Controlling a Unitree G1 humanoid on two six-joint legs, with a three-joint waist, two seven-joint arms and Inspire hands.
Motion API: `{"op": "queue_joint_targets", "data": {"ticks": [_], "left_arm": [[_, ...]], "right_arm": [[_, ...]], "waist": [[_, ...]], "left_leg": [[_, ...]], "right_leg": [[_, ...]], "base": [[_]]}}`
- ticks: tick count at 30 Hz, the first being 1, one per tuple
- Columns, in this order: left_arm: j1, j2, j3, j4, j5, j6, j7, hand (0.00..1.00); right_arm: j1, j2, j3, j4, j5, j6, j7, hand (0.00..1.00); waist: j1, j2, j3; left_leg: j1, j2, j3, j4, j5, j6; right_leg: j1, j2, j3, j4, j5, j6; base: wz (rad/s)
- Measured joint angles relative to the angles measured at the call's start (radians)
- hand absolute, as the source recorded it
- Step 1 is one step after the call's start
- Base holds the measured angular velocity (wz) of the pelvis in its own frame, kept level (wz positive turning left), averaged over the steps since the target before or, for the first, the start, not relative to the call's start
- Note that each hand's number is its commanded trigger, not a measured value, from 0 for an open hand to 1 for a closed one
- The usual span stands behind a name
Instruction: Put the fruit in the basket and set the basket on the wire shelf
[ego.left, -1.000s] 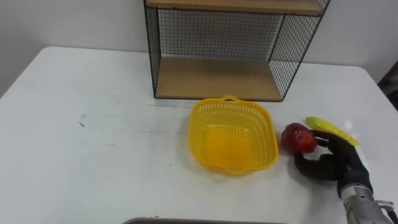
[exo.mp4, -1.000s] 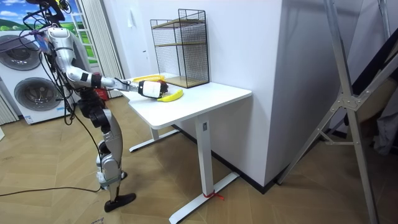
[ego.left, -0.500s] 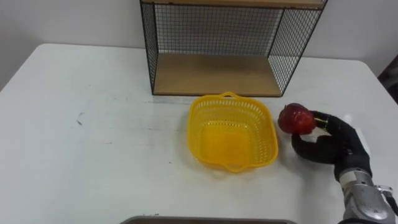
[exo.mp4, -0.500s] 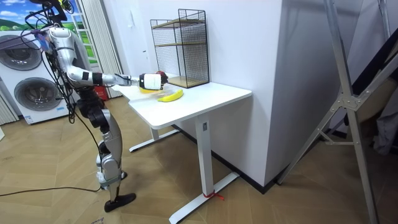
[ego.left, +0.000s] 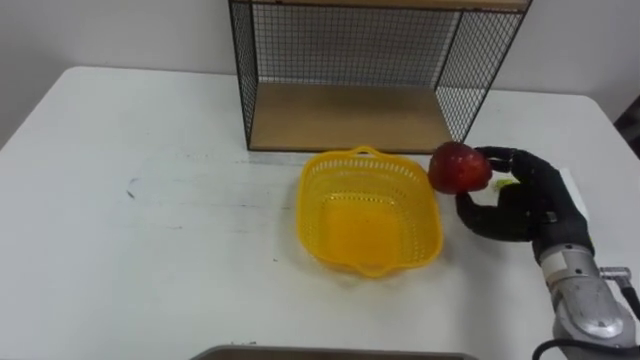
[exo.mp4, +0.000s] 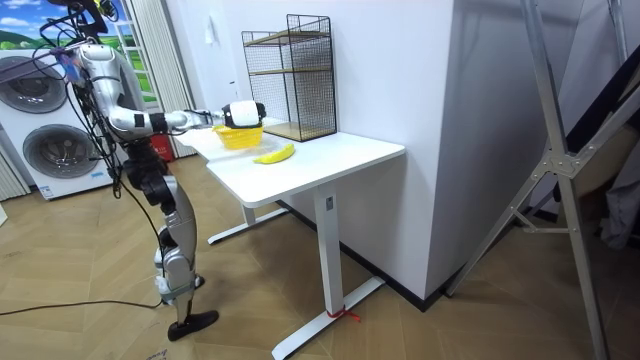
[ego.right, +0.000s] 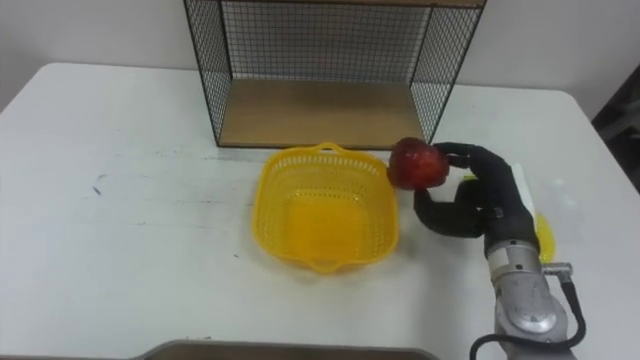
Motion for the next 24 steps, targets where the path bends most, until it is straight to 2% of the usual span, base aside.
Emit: {"op": "queue_joint_targets", "data": {"ticks": [4,12,20,23,24], "left_arm": [[-0.004,0.001,0.000,-0.003,0.000,-0.004,0.000,0.00],[-0.031,0.009,-0.007,-0.003,-0.003,-0.009,0.000,0.00],[-0.033,0.010,-0.021,-0.003,-0.003,-0.018,0.000,0.00],[-0.033,0.011,-0.022,-0.002,-0.005,-0.018,0.000,0.00],[-0.033,0.011,-0.023,-0.002,-0.005,-0.019,0.000,0.00]], "right_arm": [[0.000,-0.005,0.012,-0.044,-0.016,0.000,0.012,1.00],[-0.004,-0.018,0.115,-0.072,-0.111,0.001,0.095,1.00],[-0.007,-0.018,0.120,-0.090,-0.131,0.001,0.137,1.00],[-0.007,-0.018,0.120,-0.091,-0.142,0.001,0.144,0.00],[-0.007,-0.018,0.120,-0.091,-0.142,0.001,0.147,0.00]], "waist": [[0.009,-0.001,-0.0004],[0.024,-0.006,-0.0030],[0.025,-0.008,-0.0023],[0.022,-0.009,-0.0022],[0.023,-0.009,-0.0022]], "left_leg": [[0.005,0.000,0.006,-0.007,0.000,0.000],[-0.020,0.001,0.007,0.004,0.000,0.000],[-0.023,0.003,0.007,0.005,0.000,0.000],[-0.026,0.003,0.006,0.006,0.000,0.000],[-0.026,0.003,0.006,0.007,0.000,0.000]], "right_leg": [[-0.001,0.000,0.004,-0.001,0.000,0.000],[-0.015,-0.001,-0.002,0.001,0.003,-0.001],[-0.017,0.000,-0.004,0.001,0.005,-0.002],[-0.019,0.000,-0.005,0.001,0.007,-0.002],[-0.019,0.000,-0.005,0.001,0.007,-0.002]], "base": [[-0.04],[0.01],[0.00],[0.00],[0.00]]}}
